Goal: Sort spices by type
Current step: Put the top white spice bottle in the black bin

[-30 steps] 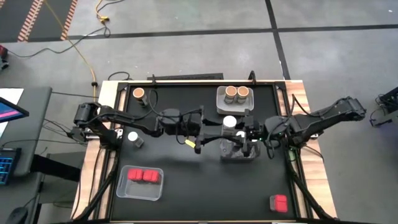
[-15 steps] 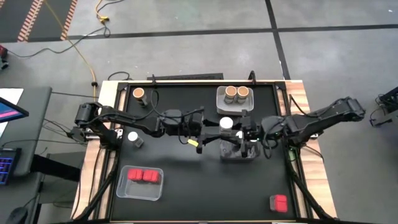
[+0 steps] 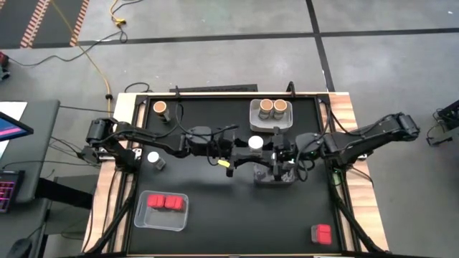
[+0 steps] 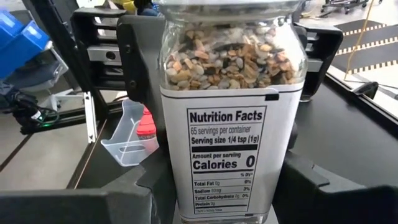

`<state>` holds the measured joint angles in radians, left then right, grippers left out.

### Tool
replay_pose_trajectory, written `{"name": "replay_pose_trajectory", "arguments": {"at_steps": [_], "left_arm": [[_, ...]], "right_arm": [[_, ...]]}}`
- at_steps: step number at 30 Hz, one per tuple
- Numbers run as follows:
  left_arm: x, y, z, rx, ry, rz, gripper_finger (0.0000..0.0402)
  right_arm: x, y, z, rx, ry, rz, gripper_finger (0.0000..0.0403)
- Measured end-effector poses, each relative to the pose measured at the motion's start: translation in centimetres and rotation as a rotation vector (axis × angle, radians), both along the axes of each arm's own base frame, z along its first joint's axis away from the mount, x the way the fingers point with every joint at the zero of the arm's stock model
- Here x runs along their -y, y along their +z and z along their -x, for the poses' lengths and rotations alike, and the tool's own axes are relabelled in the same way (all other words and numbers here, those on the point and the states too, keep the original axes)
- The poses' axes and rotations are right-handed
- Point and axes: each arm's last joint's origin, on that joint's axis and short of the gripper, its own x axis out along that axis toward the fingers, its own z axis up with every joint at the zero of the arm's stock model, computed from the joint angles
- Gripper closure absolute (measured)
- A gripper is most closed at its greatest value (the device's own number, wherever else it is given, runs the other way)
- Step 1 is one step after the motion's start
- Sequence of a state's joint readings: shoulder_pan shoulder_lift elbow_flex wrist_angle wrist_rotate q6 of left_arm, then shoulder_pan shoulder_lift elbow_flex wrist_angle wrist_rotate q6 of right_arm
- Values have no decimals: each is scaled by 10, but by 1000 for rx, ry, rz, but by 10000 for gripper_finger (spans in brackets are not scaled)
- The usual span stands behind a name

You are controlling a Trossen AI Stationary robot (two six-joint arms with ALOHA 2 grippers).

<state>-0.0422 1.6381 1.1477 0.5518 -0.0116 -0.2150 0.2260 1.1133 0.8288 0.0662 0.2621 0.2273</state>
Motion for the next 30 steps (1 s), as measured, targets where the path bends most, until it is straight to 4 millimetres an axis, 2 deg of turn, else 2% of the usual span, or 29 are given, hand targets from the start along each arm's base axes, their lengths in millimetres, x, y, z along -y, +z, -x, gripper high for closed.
{"name": "replay_pose_trajectory", "arguments": {"at_steps": [5,10,20,30], "left_arm": [[0,0,0,0,-3,-15,176],[0,1,0,4,-5,-27,205],[0,0,0,2,-1,-26,199],[0,-3,-1,-21,0,-32,197]], "right_arm": [[-1,0,-2,8,2,-2,183],[-1,0,-2,11,2,-8,183],[-1,-1,-2,4,-4,-30,156],[0,-9,1,-87,-24,-81,155]]}}
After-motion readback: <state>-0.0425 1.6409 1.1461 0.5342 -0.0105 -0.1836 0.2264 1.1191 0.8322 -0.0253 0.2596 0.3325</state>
